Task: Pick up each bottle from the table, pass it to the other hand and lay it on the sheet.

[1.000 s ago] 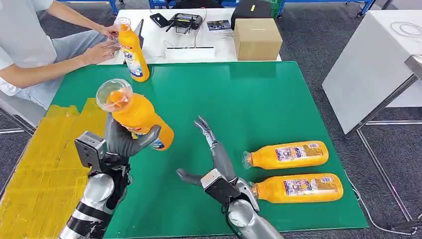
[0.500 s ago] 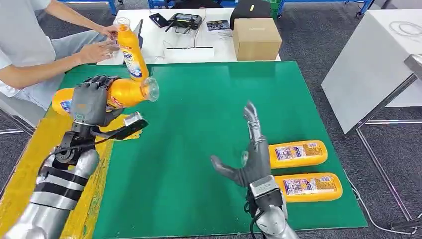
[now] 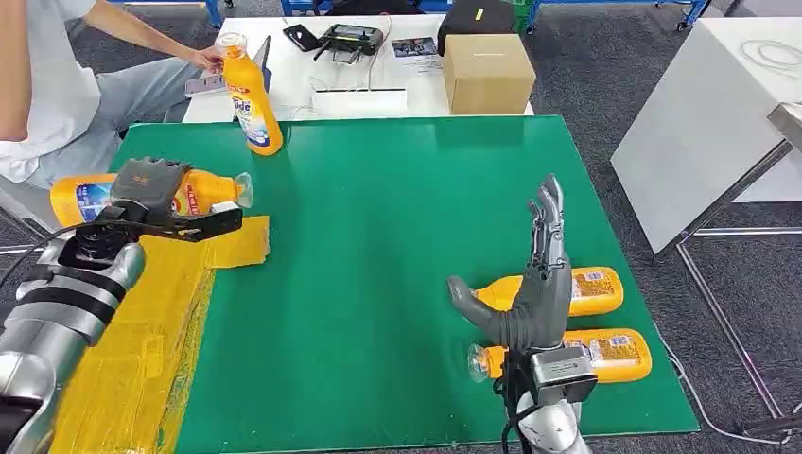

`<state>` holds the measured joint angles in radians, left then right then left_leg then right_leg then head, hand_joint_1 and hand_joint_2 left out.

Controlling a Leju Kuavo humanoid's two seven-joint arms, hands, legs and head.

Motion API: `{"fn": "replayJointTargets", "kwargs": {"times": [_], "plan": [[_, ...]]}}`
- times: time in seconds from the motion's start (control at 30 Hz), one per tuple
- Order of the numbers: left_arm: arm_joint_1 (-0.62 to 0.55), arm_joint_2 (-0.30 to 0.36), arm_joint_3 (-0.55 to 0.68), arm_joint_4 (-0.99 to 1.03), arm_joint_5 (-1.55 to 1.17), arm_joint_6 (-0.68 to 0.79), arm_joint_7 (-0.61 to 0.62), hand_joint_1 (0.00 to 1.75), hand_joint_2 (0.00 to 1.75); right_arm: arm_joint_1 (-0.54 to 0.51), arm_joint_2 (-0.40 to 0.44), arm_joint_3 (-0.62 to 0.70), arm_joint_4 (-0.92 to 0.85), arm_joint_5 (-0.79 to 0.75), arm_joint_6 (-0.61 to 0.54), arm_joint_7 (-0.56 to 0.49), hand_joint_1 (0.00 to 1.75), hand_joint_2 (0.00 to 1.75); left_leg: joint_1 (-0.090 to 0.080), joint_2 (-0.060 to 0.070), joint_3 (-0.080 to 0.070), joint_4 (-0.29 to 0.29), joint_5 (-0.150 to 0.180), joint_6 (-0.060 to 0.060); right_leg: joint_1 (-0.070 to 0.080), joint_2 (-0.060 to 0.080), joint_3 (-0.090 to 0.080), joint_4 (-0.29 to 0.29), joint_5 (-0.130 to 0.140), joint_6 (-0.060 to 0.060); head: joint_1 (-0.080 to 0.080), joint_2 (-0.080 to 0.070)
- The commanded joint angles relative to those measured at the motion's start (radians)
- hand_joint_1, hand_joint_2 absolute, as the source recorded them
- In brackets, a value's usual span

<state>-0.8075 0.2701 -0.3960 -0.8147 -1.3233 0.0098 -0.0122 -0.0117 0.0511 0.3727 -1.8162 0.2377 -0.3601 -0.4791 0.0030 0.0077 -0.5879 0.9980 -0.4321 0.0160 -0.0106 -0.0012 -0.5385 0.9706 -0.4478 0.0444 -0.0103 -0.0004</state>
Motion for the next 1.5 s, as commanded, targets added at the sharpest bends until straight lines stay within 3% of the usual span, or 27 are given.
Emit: {"fn": "replayJointTargets", "kwargs": {"times": [0.03,0.43,0.7,1.03,1.23,1.5], "plan": [[-0.154,0.018,-0.092,0.309,0.031,-0.031,-0.009,1.75,1.75,-0.041,0.0,-0.014,0.037,-0.009,0.0,0.001,0.0,1.75,0.001,0.0,0.001,0.0,0.0,-0.001,0.001,0.001,0.001,0.0,0.0,-0.001,0.0,0.0],[-0.154,0.013,-0.094,0.309,0.031,-0.032,-0.009,1.75,1.75,-0.04,0.0,-0.014,0.038,-0.009,0.0,0.001,0.0,1.75,0.001,-0.001,0.0,0.0,0.0,-0.001,0.001,0.0,0.001,0.0,0.0,-0.001,0.0,0.0],[-0.126,0.04,-0.037,0.414,0.178,-0.093,-0.1,1.75,1.75,-0.086,-0.007,0.009,0.109,-0.041,0.024,0.004,0.0,1.75,0.002,0.003,0.003,-0.001,-0.001,-0.001,0.002,0.004,0.004,-0.001,0.0,-0.001,0.0,0.0],[0.011,-0.047,0.022,0.448,0.294,-0.058,-0.127,1.75,1.75,-0.156,-0.014,0.073,0.219,-0.038,0.085,0.049,0.0,1.75,0.001,0.001,0.007,-0.003,-0.001,-0.001,0.001,0.002,0.008,-0.004,0.0,-0.001,0.0,0.0],[0.036,-0.053,0.018,0.471,0.306,-0.053,-0.123,1.75,1.75,-0.175,-0.013,0.093,0.248,-0.031,0.094,0.063,0.0,1.75,0.0,0.0,0.002,-0.001,0.0,-0.001,0.0,0.001,0.003,-0.001,0.0,-0.001,0.0,0.0],[0.075,-0.062,0.022,0.483,0.317,-0.047,-0.122,1.75,1.75,-0.183,-0.012,0.098,0.258,-0.032,0.101,0.071,0.0,1.75,0.001,-0.002,0.008,-0.003,0.0,-0.001,0.001,0.001,0.009,-0.003,0.001,-0.001,-0.001,0.0]]}}
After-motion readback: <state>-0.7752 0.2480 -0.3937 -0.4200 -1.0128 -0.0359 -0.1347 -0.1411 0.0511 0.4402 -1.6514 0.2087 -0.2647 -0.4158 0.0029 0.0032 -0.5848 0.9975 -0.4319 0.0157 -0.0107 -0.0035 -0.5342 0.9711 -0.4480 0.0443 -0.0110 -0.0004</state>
